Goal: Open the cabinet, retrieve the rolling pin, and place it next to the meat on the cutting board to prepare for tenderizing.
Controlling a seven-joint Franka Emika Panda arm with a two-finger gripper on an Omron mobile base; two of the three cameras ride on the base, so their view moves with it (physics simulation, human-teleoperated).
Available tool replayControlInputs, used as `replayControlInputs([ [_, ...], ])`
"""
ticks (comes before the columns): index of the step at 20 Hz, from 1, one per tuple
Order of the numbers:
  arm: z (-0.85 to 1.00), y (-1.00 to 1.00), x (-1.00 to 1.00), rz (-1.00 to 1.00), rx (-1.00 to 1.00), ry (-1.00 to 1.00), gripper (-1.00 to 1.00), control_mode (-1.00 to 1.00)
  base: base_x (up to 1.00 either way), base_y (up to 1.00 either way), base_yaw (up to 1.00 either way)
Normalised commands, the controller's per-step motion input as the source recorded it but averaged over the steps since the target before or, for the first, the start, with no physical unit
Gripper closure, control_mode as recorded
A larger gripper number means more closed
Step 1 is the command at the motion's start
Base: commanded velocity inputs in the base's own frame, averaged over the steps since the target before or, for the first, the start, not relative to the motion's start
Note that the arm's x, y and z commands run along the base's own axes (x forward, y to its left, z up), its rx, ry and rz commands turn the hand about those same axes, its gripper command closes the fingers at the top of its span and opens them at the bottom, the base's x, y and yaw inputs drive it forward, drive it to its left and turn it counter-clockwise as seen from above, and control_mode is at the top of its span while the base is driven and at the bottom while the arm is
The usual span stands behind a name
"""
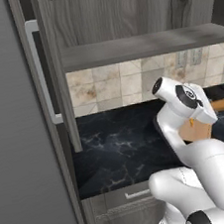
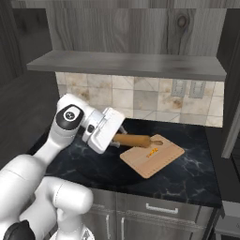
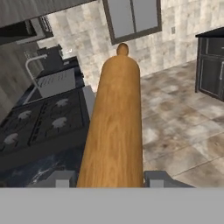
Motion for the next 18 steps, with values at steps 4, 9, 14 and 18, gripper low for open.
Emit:
replayControlInputs([
  [4, -0.55, -0.29, 0.2, 0.03, 0.01, 0.08, 1.0, -1.0, 0.0, 0.0, 0.0],
  [9, -0.5, -0.24, 0.24, 0.06, 0.02, 0.04, 1.0, -1.0, 0.0, 0.0, 0.0],
  [14, -0.44, -0.06, 0.31, 0.11, 0.02, 0.03, 1.0, -1.0, 0.0, 0.0, 0.0],
  [18, -0.4, -0.01, 0.35, 0.15, 0.02, 0.05, 1.0, -1.0, 0.0, 0.0, 0.0],
])
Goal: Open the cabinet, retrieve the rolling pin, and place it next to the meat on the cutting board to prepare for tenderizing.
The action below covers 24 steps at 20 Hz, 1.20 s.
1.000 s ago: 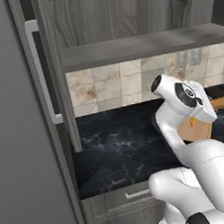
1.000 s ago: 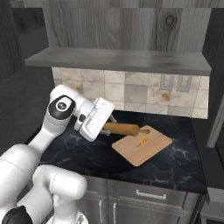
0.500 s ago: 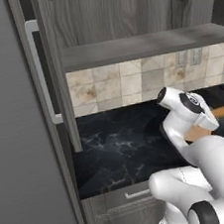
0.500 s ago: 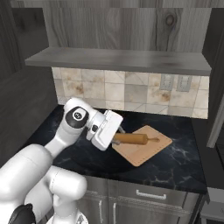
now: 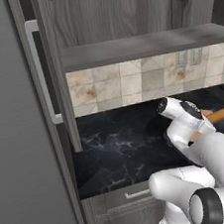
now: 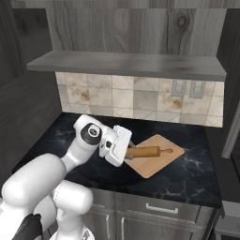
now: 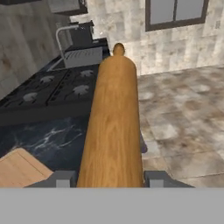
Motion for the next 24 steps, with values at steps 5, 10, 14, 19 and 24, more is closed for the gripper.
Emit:
replayControlInputs([
  [5, -0.37, -0.05, 0.32, 0.17, 0.04, 0.02, 1.0, -1.0, 0.0, 0.0, 0.0],
  [10, -0.32, -0.08, 0.28, 0.16, 0.07, 0.01, 1.0, -1.0, 0.0, 0.0, 0.0],
  [14, -0.29, -0.15, 0.23, 0.14, 0.08, 0.03, 1.0, -1.0, 0.0, 0.0, 0.0],
  [19, -0.27, -0.14, 0.22, 0.14, 0.08, 0.01, 1.0, -1.0, 0.0, 0.0, 0.0],
  [24, -0.12, -0.12, 0.22, 0.12, 0.07, 0.0, 1.0, -1.0, 0.0, 0.0, 0.0],
])
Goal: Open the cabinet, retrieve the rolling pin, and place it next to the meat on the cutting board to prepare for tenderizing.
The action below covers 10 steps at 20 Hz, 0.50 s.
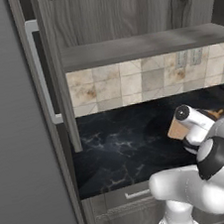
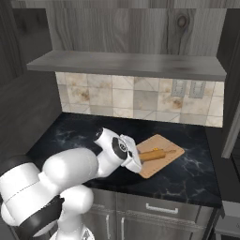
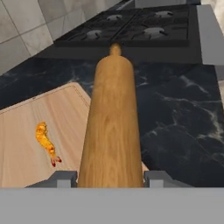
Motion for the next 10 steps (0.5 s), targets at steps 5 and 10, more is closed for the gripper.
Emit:
replayControlInputs([
  [5, -0.09, -0.1, 0.19, 0.09, 0.02, 0.01, 1.0, -1.0, 0.0, 0.0, 0.0],
  [10, -0.17, -0.11, 0.05, 0.04, 0.01, 0.05, 1.0, -1.0, 0.0, 0.0, 0.0],
])
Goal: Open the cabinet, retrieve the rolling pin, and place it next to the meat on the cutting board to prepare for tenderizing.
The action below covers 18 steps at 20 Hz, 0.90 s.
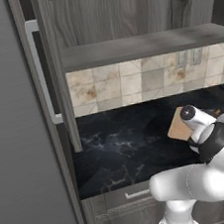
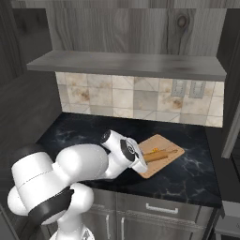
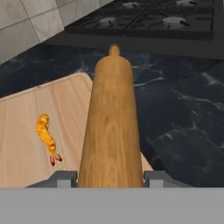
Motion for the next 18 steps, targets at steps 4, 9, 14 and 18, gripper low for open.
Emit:
replayControlInputs([
  [4, -0.18, -0.06, 0.0, 0.0, 0.02, 0.07, 1.0, -1.0, 0.0, 0.0, 0.0],
  [9, -0.14, -0.01, 0.1, 0.0, 0.0, 0.05, 1.0, -1.0, 0.0, 0.0, 0.0],
  [14, -0.08, -0.01, 0.18, 0.01, 0.0, 0.0, 1.0, -1.0, 0.0, 0.0, 0.0],
  [18, -0.09, -0.05, 0.21, 0.0, 0.0, 0.0, 1.0, -1.0, 0.0, 0.0, 0.0],
])
